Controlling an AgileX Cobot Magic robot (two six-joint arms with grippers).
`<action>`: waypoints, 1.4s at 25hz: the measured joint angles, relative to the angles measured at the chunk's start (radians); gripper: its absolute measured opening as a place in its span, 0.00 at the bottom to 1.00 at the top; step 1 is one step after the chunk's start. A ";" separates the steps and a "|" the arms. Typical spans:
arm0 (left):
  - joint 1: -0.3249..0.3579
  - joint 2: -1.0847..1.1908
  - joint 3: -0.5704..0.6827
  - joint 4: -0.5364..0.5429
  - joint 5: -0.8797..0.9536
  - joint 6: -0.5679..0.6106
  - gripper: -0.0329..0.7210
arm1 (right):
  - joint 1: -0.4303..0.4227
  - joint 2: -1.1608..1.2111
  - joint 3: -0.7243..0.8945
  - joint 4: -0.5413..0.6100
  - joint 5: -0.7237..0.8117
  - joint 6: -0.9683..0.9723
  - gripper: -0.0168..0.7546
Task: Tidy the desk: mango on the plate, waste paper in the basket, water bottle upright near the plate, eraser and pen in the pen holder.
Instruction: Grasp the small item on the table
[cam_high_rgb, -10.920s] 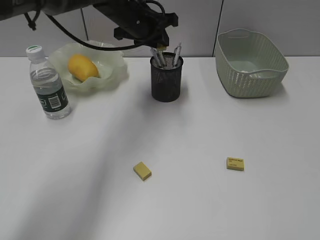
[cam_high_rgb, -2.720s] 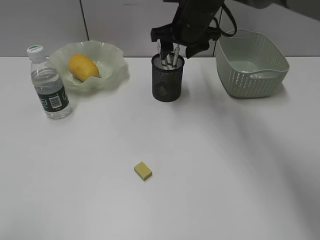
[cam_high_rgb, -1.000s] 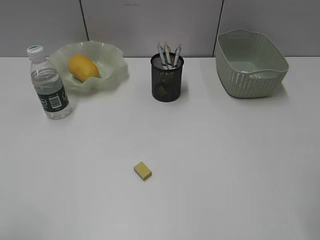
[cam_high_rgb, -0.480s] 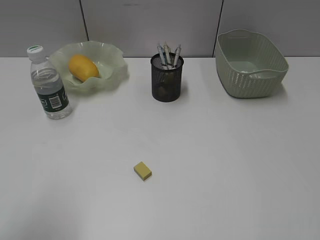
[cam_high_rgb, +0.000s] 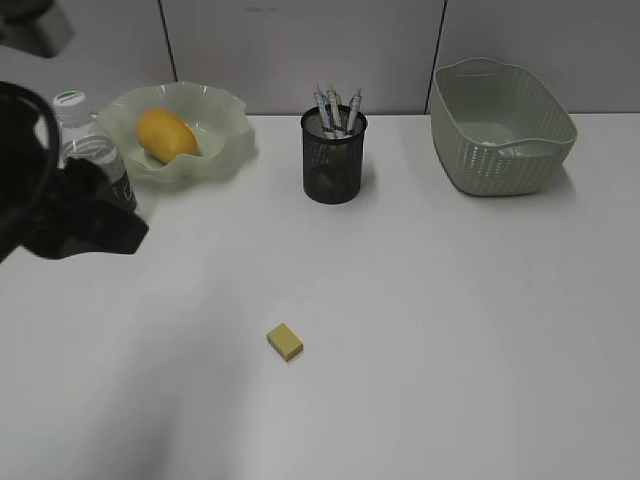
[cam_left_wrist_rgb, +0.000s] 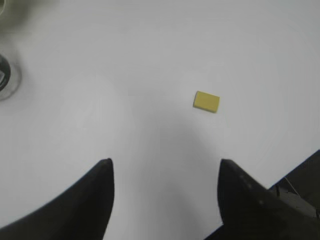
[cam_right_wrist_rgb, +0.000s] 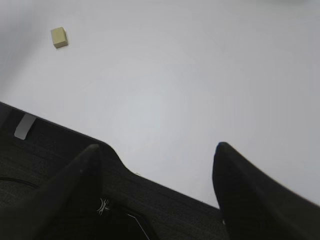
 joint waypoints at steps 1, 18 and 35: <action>-0.008 0.034 -0.021 0.000 0.000 0.002 0.71 | 0.000 0.000 0.000 0.000 0.000 0.000 0.72; -0.188 0.552 -0.271 0.059 0.040 0.004 0.81 | 0.000 0.000 0.000 0.000 -0.003 0.002 0.72; -0.189 0.803 -0.457 0.112 0.137 0.004 0.82 | 0.000 0.000 0.000 0.000 -0.014 0.002 0.72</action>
